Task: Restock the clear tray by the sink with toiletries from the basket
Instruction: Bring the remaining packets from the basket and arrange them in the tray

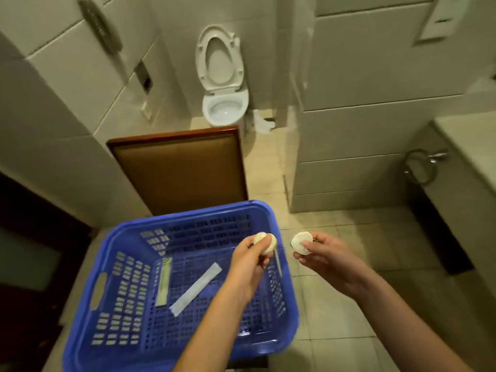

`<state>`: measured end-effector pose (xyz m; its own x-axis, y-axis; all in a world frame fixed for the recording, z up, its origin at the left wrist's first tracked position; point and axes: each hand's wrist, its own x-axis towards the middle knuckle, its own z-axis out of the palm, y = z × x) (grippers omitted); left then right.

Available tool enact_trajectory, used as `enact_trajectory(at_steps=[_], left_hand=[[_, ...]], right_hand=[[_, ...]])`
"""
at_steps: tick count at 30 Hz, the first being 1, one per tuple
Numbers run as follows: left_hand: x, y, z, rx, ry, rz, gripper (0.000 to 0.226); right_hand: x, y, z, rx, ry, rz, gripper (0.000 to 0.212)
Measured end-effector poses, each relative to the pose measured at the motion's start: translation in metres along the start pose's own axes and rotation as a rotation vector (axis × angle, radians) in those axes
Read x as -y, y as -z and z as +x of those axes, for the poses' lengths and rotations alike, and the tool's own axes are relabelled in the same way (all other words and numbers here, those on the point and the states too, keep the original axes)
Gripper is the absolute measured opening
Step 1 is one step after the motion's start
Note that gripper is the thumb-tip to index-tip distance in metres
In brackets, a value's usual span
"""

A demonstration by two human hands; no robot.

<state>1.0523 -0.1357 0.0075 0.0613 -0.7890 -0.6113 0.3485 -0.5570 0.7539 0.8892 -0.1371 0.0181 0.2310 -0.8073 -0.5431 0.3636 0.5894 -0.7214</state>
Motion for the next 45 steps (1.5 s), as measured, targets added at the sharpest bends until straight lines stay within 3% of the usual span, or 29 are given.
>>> enact_trajectory(at_steps=[8,15,20,27,31,39,45], left_hand=[[0.087,-0.193,-0.065,0.247,0.076,-0.033,0.009],[0.177,-0.336,-0.125,0.502,0.249,0.211,0.004],[0.219,-0.408,-0.148,0.645,0.283,0.413,0.006],[0.270,-0.505,-0.147,0.826,0.376,0.608,0.004],[0.295,-0.570,-0.142,0.962,0.399,0.771,0.012],[0.341,-0.690,-0.139,1.312,0.329,1.142,0.008],[0.403,-0.731,-0.160,1.363,0.410,1.283,0.022]], right_hand=[[0.034,0.181,-0.133,-0.232,0.217,0.167,0.016],[0.020,0.313,-0.250,-0.594,0.368,0.521,0.015],[0.011,0.372,-0.306,-0.797,0.471,0.805,0.008],[0.007,0.445,-0.344,-0.962,0.558,0.991,0.002],[0.015,0.492,-0.357,-1.125,0.592,1.027,0.023],[0.018,0.567,-0.394,-1.403,0.692,1.232,0.022],[-0.009,0.595,-0.423,-1.549,0.736,1.366,0.032]])
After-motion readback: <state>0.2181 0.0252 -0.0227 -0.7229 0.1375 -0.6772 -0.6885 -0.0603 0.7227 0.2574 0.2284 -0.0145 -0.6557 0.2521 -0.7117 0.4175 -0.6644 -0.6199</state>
